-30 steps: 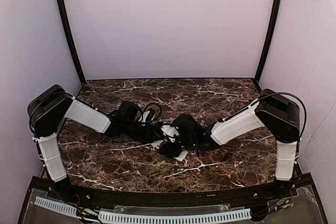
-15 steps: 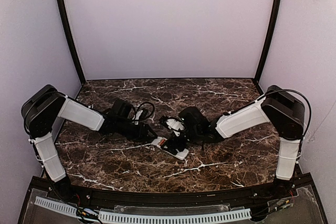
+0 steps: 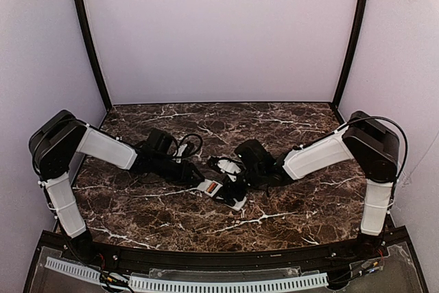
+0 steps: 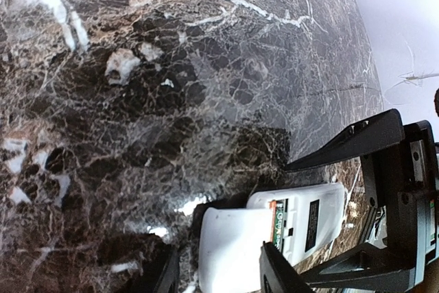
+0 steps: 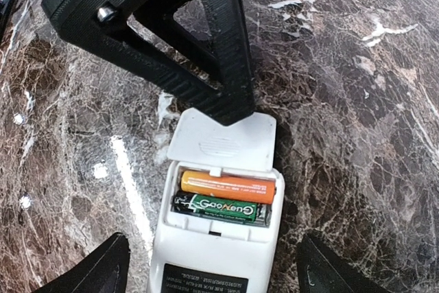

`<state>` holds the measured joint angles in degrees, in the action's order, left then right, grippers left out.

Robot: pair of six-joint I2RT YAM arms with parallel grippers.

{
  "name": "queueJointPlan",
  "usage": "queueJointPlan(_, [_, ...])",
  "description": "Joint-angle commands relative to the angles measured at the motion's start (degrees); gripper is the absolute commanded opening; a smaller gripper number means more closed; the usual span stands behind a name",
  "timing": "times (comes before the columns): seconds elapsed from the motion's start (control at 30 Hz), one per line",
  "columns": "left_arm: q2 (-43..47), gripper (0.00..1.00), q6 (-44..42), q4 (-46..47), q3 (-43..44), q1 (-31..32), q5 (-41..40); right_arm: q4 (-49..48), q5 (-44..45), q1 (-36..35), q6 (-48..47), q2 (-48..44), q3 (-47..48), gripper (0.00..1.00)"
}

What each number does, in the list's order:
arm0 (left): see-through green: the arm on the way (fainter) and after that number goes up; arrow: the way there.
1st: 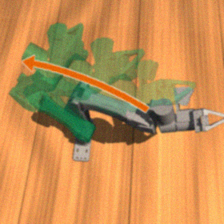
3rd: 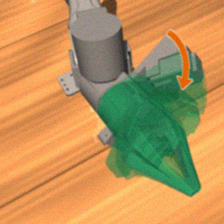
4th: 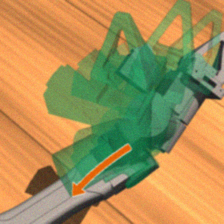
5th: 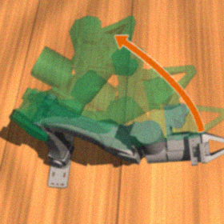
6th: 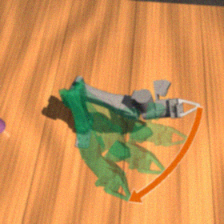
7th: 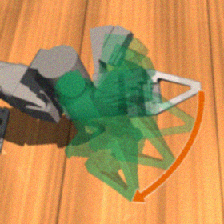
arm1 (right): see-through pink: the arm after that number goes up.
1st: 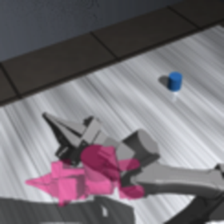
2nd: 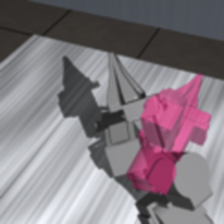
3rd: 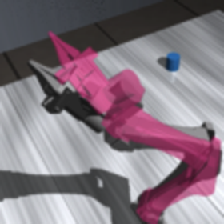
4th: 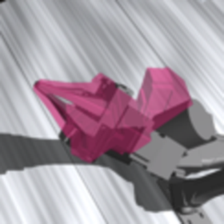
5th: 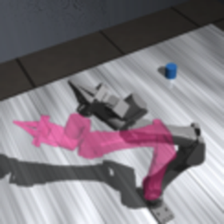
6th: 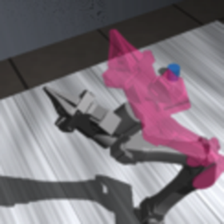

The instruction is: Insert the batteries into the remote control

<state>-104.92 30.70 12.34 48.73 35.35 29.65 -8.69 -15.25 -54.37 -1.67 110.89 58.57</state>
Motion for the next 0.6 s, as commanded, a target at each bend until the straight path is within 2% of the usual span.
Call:
queueJointPlan(0.0, [-3.5,0.39,-0.6,-8.5,-1.5,0.2,-2.1,1.5,0.7,0.3,-2.4,-1.6,-1.0,0.82])
queueJointPlan(0.57, [-6.2,0.26,1.2,-7.3,0.2,2.6,-0.9,4.6,2.8,0.3,-4.2,1.3,1.5,0.77])
